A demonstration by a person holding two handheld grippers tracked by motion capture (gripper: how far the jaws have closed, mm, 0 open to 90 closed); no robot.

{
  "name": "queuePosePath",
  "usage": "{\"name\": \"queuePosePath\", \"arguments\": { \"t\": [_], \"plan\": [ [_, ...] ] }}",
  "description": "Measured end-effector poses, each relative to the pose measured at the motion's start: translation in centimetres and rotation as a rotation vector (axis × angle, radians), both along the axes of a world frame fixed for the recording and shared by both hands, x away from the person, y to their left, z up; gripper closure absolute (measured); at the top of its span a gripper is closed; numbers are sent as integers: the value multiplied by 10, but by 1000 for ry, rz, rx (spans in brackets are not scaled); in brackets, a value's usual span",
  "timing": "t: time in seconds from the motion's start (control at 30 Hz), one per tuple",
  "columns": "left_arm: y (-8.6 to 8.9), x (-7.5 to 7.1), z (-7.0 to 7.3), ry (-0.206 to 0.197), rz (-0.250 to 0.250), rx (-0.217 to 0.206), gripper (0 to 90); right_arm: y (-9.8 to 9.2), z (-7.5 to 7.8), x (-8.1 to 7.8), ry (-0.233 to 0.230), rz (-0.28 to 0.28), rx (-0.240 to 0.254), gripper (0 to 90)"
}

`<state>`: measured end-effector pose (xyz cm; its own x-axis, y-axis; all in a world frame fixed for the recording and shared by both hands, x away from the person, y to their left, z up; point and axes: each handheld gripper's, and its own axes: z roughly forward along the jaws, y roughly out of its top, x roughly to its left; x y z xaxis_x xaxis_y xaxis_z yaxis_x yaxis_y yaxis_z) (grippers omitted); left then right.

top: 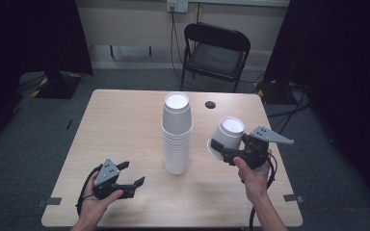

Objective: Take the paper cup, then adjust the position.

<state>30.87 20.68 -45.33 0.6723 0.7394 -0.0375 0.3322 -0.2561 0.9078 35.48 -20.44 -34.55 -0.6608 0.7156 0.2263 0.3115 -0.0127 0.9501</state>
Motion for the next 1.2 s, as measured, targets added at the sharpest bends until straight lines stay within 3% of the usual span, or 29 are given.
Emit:
{"name": "queuePosePath", "arguments": {
  "t": [0.4, 0.63, 0.83, 0.9, 0.97, 1.2],
  "plan": [
    [-10, 1, 6, -8, -25, -14, 191, -8, -31, -7, 85, -12, 11, 160],
    [-17, 1, 7, -9, -64, -16, 188, -7, -44, -8, 131, 3, 51, 160],
    [-25, -2, 15, -33, -107, -15, 168, -3, -53, -13, 166, 28, 97, 161],
    [-33, -2, 17, -53, -141, 9, 164, -1, -56, -15, 187, 42, 120, 161],
    [-41, 1, 19, -55, -154, -9, 163, -1, -57, -16, 194, 44, 124, 161],
    [-65, 2, 23, -80, -190, -11, 164, -2, -60, -20, 222, 55, 166, 161]
  ]
}}
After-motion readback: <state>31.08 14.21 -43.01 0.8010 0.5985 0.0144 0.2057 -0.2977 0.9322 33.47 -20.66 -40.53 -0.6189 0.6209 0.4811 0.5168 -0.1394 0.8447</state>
